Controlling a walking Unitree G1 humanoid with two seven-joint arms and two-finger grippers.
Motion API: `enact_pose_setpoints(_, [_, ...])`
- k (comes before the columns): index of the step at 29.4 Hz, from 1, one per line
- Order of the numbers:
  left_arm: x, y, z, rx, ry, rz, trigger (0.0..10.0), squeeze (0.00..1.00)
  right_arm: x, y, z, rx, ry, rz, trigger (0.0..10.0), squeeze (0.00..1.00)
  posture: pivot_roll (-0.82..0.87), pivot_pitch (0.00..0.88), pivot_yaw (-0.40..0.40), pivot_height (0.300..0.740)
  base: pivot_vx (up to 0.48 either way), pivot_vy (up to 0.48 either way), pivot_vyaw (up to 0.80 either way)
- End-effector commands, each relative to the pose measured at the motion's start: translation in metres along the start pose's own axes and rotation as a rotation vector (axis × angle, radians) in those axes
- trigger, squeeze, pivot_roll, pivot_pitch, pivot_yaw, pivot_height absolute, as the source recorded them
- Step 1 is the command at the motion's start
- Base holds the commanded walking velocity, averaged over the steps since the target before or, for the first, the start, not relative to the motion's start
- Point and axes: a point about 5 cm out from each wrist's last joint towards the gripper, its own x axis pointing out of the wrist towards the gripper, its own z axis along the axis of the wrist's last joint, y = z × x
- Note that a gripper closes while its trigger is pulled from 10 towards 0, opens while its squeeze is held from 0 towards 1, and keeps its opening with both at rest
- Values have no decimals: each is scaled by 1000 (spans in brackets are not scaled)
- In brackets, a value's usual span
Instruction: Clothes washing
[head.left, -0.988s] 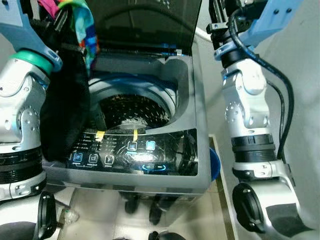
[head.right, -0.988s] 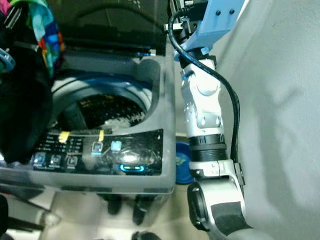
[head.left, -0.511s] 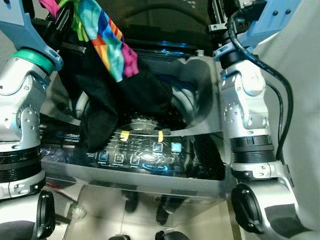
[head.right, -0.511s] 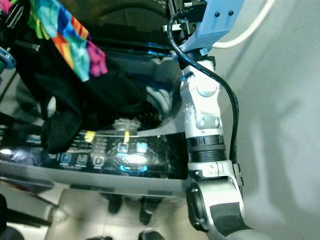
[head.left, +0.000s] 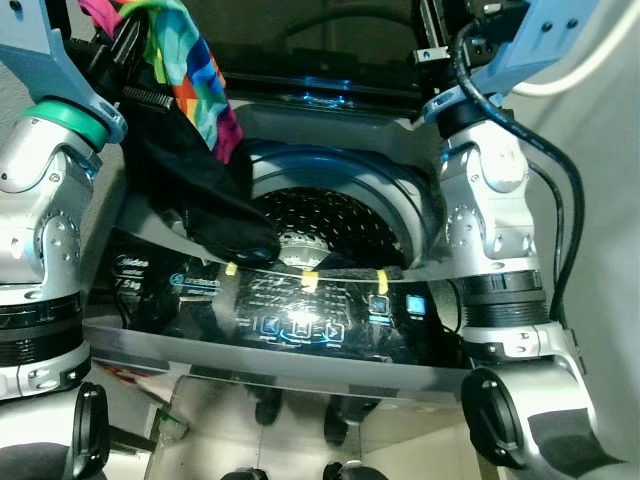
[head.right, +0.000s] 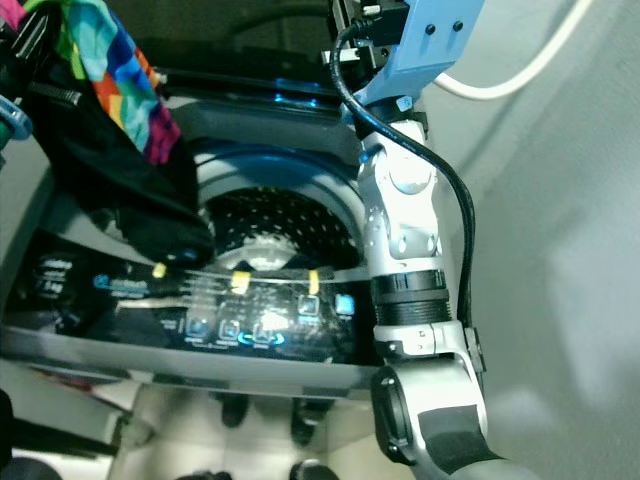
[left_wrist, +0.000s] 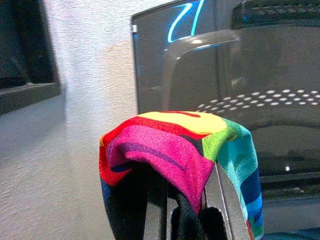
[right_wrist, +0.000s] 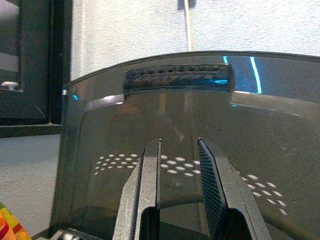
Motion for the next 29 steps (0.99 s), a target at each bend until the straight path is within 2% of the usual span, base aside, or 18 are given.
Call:
enact_pose_setpoints(1, [-3, -13, 8, 36, -27, -128, 10000, 0, 0, 0, 4, -39, -14, 30, 10000, 0, 135, 40, 16, 740, 0, 0, 0])
enact_pose_setpoints(2, [-6, -18, 9, 50, -25, -191, 10000, 0, 1, 1, 5, -54, -21, 52, 10000, 0, 135, 40, 16, 740, 0, 0, 0])
enact_pose_setpoints(3, [-6, -18, 9, 50, -25, -191, 10000, 0, 1, 1, 5, -54, -21, 52, 10000, 0, 135, 40, 16, 740, 0, 0, 0])
enact_pose_setpoints(6, [-18, -28, 15, 59, -9, -410, 10000, 0, 6, 8, 14, -50, -57, 154, 10000, 0, 139, 48, 19, 740, 0, 0, 0])
enact_pose_setpoints(7, [-18, -28, 15, 59, -9, -410, 10000, 0, 6, 8, 14, -50, -57, 154, 10000, 0, 139, 48, 19, 740, 0, 0, 0])
enact_pose_setpoints(8, [-24, -31, 18, 43, 2, -501, 10000, 0, 10, 9, 23, -12, -86, 181, 10000, 0, 140, 53, 24, 740, 0, 0, 0])
enact_pose_setpoints(10, [-24, -31, 18, 43, 2, -501, 10000, 0, 10, 9, 23, -12, -86, 181, 10000, 0, 140, 53, 24, 740, 0, 0, 0])
enact_pose_setpoints(11, [-30, -35, 21, 12, 16, -596, 10000, 0, 16, 7, 36, 30, -133, 198, 10000, 0, 140, 53, 24, 740, 0, 0, 0])
enact_pose_setpoints(12, [-30, -35, 21, 12, 16, -596, 10000, 0, 16, 7, 36, 30, -133, 198, 10000, 0, 140, 53, 24, 740, 0, 0, 0])
enact_pose_setpoints(14, [-36, -46, 17, -67, 53, -734, 10000, 0, 30, 4, 76, 171, -265, 270, 10000, 0, 143, 57, 28, 740, 0, 0, 0])
enact_pose_setpoints(16, [-36, -46, 17, -67, 53, -734, 10000, 0, 30, 4, 76, 171, -265, 270, 10000, 0, 143, 57, 28, 740, 0, 0, 0])
enact_pose_setpoints(17, [-35, -51, 7, -85, 79, -761, 10000, 0, 32, 6, 96, 226, -328, 339, 10000, 0, 139, 56, 30, 740, 0, 0, 0])
enact_pose_setpoints(21, [-27, -58, -12, -118, 117, -795, 10000, 0, 31, 10, 114, 306, -372, 462, 10000, 0, 131, 59, 33, 740, 0, 0, 0])
enact_pose_setpoints(23, [-20, -60, -18, -106, 125, -814, 10000, 0, 29, 11, 113, 328, -354, 511, 10000, 0, 127, 60, 35, 740, 0, 0, 0])
enact_pose_setpoints(25, [-6, -62, -21, -65, 118, -848, 10000, 0, 20, 16, 96, 324, -268, 603, 10000, 0, 121, 63, 43, 740, 0, 0, 0])
enact_pose_setpoints(27, [2, -61, -21, -43, 111, -840, 10000, 0, 18, 23, 79, 271, -199, 618, 10000, 0, 115, 66, 52, 740, 0, 0, 0])
enact_pose_setpoints(28, [9, -59, -20, -25, 99, -826, 10000, 0, 17, 30, 61, 214, -138, 621, 10000, 0, 114, 67, 54, 740, 0, 0, 0])
enact_pose_setpoints(29, [9, -59, -20, -25, 99, -826, 10000, 0, 17, 30, 61, 214, -138, 621, 10000, 0, 114, 67, 54, 740, 0, 0, 0])
